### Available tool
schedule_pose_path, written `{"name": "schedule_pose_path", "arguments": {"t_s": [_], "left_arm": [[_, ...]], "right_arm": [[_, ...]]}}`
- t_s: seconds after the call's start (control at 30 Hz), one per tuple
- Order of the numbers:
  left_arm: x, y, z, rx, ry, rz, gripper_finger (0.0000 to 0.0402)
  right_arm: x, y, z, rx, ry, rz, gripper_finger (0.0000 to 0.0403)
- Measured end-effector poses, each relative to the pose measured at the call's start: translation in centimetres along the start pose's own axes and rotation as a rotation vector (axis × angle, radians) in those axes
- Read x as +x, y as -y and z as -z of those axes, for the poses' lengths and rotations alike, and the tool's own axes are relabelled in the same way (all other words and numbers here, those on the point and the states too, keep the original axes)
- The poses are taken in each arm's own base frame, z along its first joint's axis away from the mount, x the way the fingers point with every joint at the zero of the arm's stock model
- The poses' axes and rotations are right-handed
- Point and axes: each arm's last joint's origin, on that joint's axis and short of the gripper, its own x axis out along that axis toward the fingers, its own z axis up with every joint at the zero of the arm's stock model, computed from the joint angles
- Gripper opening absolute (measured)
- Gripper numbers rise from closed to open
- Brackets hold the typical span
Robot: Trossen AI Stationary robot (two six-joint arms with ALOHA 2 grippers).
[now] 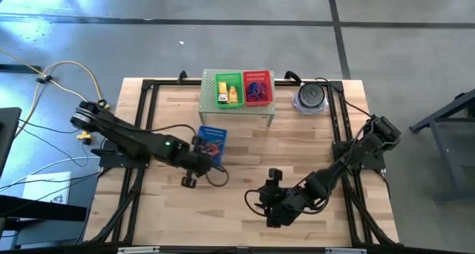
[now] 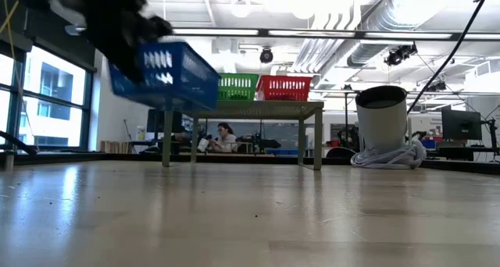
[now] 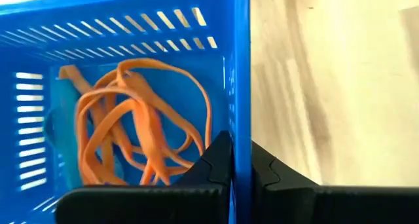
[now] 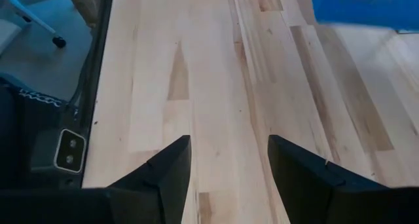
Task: Pick & Place Office Desk Supplies
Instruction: Put the blue bin on the shelf
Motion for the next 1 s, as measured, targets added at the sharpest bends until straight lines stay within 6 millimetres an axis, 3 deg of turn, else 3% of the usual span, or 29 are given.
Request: {"name": "schedule_pose_path", "arguments": {"t_s": [0.2, 0.43, 0.73, 1.0], "left_arm": [[-4.6, -0.4, 0.7, -0.073, -0.018, 0.022, 0.0001], [-7.1, -3.3, 1.7, -0.118, -0.107, -0.039, 0.0001], [-7.5, -10.9, 3.1, -0.213, -0.153, -0.166, 0.0001], [-6.6, -16.7, 3.6, -0.282, 0.007, -0.108, 0.0001]], "right_arm": [[0.0, 0.0, 0.0, -0.015, 0.003, 0.004, 0.0192], [0.1, 0.1, -0.1, -0.02, 0.008, 0.004, 0.0192], [0.1, 0.1, -0.2, -0.015, 0.008, 0.004, 0.0192], [0.1, 0.1, -0.1, -0.013, 0.008, 0.004, 0.0192]]}}
